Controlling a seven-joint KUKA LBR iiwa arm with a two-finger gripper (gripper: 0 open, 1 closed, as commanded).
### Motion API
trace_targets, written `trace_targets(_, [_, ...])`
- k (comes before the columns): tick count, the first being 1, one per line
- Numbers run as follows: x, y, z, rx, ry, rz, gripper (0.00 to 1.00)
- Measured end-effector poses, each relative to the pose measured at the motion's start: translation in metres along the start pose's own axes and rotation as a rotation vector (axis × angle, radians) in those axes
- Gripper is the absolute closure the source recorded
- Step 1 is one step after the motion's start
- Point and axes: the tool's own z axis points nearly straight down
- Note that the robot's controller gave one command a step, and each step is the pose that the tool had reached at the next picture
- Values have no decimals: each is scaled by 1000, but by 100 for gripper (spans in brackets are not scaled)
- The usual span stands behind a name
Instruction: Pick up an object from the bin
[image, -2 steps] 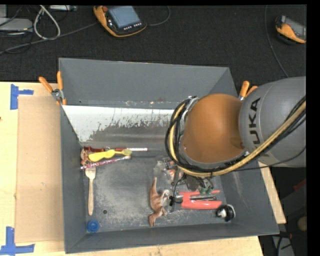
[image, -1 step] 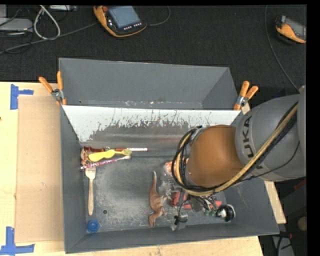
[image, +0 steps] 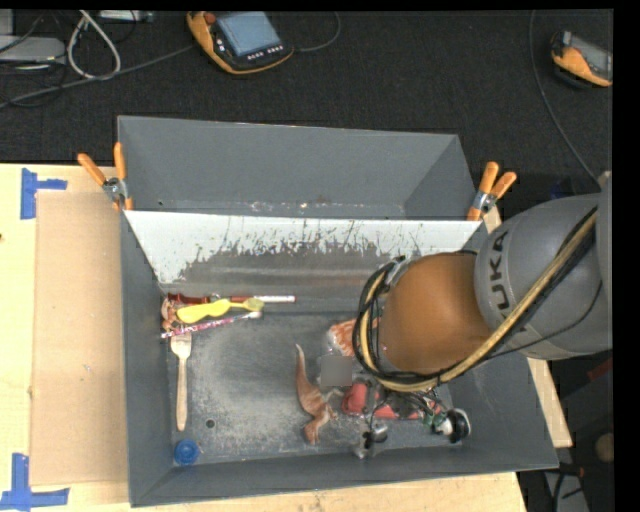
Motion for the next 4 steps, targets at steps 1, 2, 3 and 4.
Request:
trace_targets(1, [5,-21,-2,-3,5,55,0])
trace_targets(2, [18,-27,0,-2,-6,151,0])
trace_targets(3, [14,-33,-5,-4,2,282,0])
trace_targets(4, [13,-58,-14,-4,-3,360,0])
